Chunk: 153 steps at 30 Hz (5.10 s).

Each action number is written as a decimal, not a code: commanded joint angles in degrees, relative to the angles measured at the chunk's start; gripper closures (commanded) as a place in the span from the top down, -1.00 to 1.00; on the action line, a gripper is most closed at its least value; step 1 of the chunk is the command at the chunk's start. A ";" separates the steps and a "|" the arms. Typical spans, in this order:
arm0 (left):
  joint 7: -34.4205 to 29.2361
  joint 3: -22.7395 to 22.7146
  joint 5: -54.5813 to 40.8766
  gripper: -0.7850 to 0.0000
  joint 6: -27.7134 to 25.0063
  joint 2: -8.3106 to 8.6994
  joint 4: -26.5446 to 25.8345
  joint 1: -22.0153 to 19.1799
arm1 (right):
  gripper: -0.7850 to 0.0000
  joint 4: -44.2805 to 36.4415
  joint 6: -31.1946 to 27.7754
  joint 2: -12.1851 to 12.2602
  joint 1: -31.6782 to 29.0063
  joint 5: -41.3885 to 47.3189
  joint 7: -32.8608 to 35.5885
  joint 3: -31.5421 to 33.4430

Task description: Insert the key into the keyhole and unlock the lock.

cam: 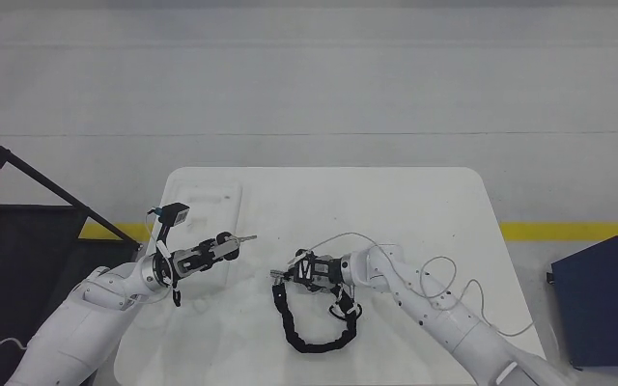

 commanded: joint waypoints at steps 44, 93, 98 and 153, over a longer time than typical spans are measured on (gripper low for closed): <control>0.00 0.00 0.00 -1.00 0.00 0.00 0.00 0.00 | 0.17 -14.62 4.78 -1.08 16.89 32.42 58.05 -15.68; 0.00 0.00 0.00 -1.00 0.00 0.00 0.00 0.00 | -1.00 4.57 1.73 -11.01 21.79 28.75 51.62 -22.03; 0.00 0.00 0.00 -1.00 0.00 0.00 0.00 0.00 | -1.00 2.46 2.55 -10.24 21.50 26.03 49.37 -20.77; 0.00 0.00 0.00 -1.00 0.00 0.00 0.00 0.00 | -1.00 -7.10 -1.27 15.28 1.00 2.62 -60.59 -10.37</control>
